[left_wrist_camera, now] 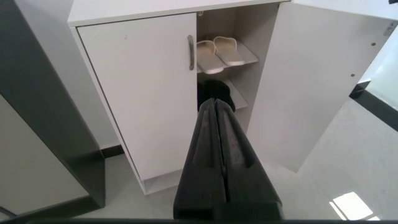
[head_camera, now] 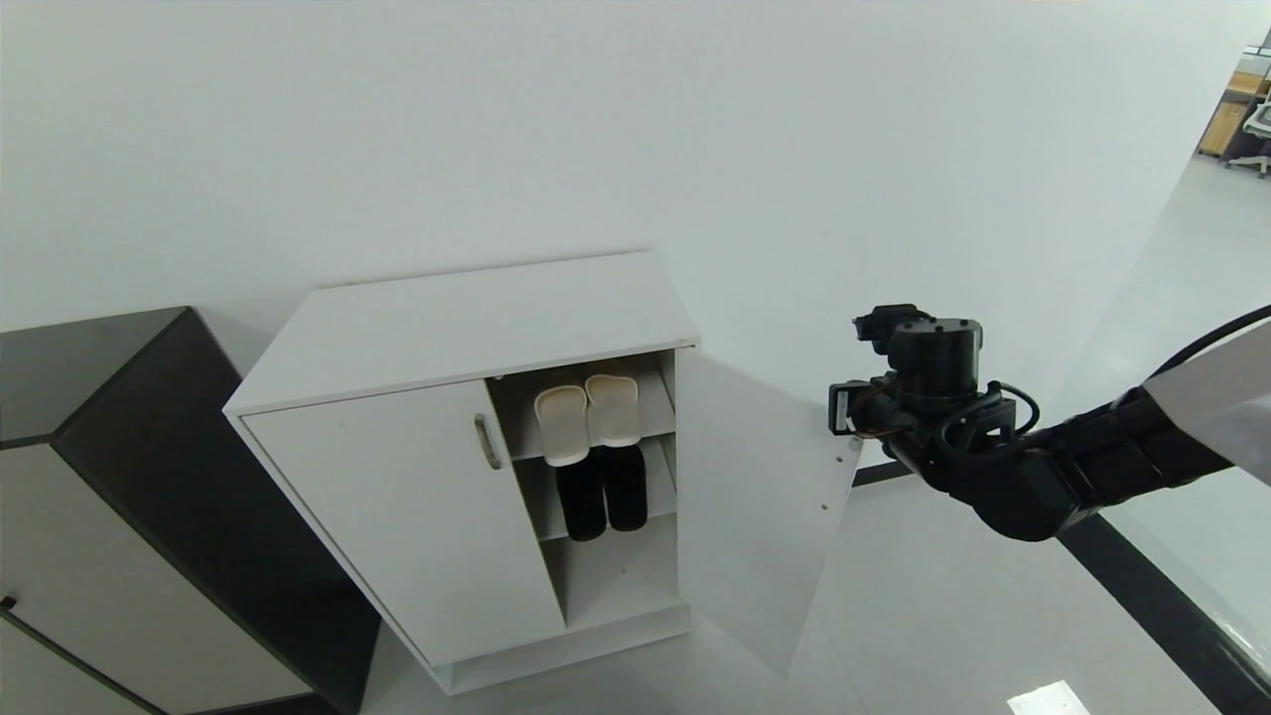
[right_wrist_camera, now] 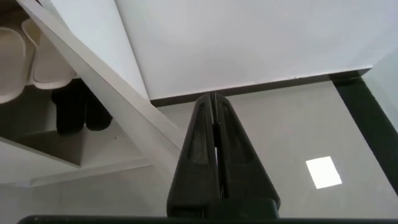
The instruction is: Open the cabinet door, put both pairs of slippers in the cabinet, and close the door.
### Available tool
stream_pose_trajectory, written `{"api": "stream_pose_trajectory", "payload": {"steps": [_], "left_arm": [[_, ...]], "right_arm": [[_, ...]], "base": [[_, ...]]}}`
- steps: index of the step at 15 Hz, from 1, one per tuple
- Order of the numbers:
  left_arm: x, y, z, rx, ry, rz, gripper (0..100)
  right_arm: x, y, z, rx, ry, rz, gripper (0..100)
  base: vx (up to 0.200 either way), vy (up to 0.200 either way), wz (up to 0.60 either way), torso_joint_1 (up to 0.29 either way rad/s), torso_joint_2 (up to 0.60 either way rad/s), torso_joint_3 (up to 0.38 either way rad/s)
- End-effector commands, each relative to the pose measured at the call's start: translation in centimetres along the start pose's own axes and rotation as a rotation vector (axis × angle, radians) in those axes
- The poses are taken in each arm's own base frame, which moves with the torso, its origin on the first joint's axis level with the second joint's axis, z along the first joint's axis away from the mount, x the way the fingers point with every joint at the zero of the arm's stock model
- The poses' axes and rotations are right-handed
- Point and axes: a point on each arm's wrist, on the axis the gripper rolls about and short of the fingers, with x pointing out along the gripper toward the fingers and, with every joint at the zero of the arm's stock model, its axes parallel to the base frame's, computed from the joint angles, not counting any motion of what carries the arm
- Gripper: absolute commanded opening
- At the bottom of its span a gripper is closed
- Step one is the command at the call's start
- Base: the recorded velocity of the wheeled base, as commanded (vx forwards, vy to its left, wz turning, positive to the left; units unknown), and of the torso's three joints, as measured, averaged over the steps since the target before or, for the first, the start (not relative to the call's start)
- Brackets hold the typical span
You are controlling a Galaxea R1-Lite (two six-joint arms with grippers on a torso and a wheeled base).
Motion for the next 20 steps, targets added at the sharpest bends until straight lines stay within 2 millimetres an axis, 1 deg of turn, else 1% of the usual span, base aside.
{"api": "stream_pose_trajectory", "payload": {"steps": [1,8,14,16,20], "left_arm": [[0.0,0.0,0.0,0.0,0.0,0.0,0],[0.0,0.0,0.0,0.0,0.0,0.0,0],[0.0,0.0,0.0,0.0,0.0,0.001,0],[0.0,0.0,0.0,0.0,0.0,0.0,0],[0.0,0.0,0.0,0.0,0.0,0.001,0]], "right_arm": [[0.7,0.1,-1.1,-0.01,0.025,-0.004,0],[0.7,0.3,-1.4,-0.017,0.034,-0.002,0],[-0.9,1.4,-1.7,-0.039,0.045,0.031,0],[-2.7,2.7,-1.6,-0.052,0.048,0.08,0],[-7.7,6.2,-1.9,-0.091,0.051,0.225,0]], "base": [[0.0,0.0,0.0,0.0,0.0,0.0],[0.0,0.0,0.0,0.0,0.0,0.0],[0.0,0.0,0.0,0.0,0.0,0.0],[0.0,0.0,0.0,0.0,0.0,0.0],[0.0,0.0,0.0,0.0,0.0,0.0]]}}
